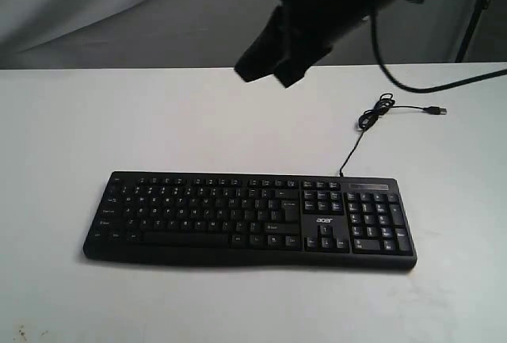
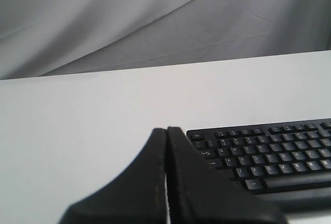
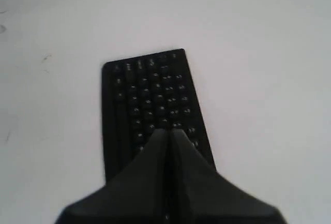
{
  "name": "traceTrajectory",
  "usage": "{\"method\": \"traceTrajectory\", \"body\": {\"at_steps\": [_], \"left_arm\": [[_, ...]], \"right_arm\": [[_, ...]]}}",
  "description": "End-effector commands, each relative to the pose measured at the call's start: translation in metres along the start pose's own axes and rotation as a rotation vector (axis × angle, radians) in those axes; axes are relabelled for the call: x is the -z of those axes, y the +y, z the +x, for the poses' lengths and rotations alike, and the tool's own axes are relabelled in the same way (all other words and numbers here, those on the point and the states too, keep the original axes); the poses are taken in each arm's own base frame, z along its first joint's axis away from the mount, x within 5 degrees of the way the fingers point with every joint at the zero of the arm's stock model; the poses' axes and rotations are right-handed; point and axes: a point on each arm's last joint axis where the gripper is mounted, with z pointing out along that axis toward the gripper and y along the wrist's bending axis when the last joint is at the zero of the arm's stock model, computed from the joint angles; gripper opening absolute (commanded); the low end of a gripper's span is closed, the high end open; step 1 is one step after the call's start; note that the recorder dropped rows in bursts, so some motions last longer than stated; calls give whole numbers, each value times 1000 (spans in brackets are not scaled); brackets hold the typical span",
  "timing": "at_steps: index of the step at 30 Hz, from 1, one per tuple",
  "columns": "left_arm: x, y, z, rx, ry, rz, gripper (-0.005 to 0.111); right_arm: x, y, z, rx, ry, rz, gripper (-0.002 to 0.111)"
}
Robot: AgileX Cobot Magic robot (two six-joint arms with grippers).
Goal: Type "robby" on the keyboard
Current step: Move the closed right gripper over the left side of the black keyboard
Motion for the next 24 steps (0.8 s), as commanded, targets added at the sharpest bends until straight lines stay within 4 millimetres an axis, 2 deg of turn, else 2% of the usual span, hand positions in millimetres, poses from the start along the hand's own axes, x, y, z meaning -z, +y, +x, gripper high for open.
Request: {"method": "traceTrajectory", "body": {"at_steps": [1, 4, 7, 13, 19, 24], "left_arm": [[0, 0, 1, -3, -5, 5, 0], [0, 0, 1, -3, -5, 5, 0], [0, 0, 1, -3, -5, 5, 0], [0, 0, 1, -3, -5, 5, 0], [0, 0, 1, -3, -5, 5, 0], [0, 0, 1, -3, -5, 5, 0]], "right_arm": [[-20, 23, -25, 124, -48, 26, 0], [-30, 33, -36, 175, -76, 49, 0], [-39, 36, -39, 194, -76, 48, 0], [-64, 27, -25, 172, -28, 25, 0], [-117, 11, 5, 135, 71, 9, 0], [-162, 10, 28, 122, 149, -5, 0]]}}
